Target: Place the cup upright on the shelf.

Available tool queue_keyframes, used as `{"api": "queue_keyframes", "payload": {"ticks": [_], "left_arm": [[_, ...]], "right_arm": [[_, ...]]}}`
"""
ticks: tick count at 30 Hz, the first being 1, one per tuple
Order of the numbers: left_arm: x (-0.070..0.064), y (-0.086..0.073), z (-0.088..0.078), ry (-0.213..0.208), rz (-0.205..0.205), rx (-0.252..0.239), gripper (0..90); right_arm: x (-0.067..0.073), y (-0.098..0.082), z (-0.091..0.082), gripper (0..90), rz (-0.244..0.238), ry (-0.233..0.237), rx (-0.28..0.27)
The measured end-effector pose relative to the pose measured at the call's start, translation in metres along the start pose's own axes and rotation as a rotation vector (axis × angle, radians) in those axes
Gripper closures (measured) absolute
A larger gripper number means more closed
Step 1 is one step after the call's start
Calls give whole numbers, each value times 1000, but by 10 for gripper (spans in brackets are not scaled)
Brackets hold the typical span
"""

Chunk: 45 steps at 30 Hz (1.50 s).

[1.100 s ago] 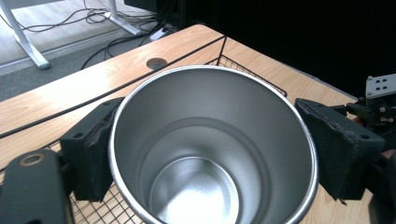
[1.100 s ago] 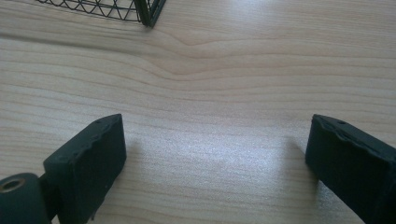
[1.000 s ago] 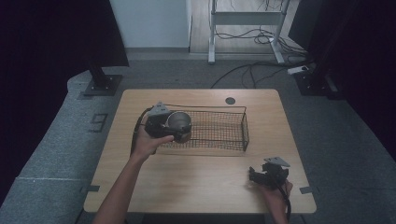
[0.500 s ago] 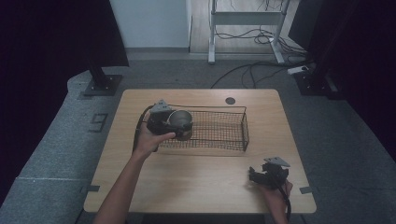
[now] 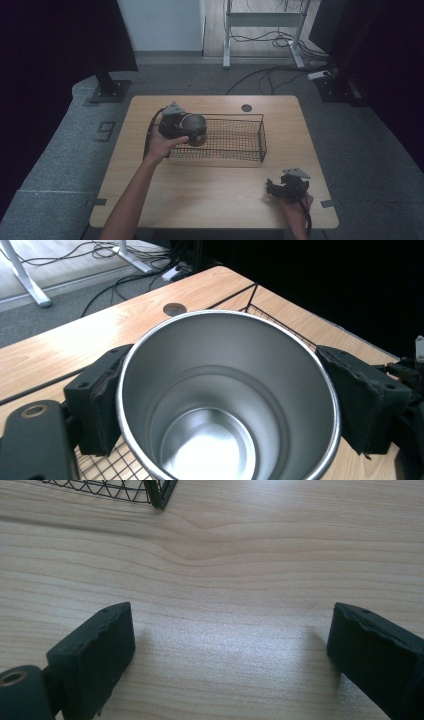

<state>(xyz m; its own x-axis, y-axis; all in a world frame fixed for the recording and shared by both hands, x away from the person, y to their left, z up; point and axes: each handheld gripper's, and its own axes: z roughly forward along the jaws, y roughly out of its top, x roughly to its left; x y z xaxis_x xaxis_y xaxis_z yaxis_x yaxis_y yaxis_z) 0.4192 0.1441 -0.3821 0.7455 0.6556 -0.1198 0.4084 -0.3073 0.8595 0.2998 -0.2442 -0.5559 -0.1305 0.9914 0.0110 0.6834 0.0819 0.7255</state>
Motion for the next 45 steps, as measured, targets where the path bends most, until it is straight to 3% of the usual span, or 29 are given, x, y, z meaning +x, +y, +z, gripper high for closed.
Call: {"api": "queue_keyframes", "payload": {"ticks": [6,32,45], "left_arm": [[6,-1,7,22,-6,7,144],[21,2,34,15,-34,41,144],[32,-7,50,20,-58,69,144]], "right_arm": [[0,0,0,50,1,0,0],[0,0,0,50,1,0,0],[0,0,0,50,0,0,1]]}}
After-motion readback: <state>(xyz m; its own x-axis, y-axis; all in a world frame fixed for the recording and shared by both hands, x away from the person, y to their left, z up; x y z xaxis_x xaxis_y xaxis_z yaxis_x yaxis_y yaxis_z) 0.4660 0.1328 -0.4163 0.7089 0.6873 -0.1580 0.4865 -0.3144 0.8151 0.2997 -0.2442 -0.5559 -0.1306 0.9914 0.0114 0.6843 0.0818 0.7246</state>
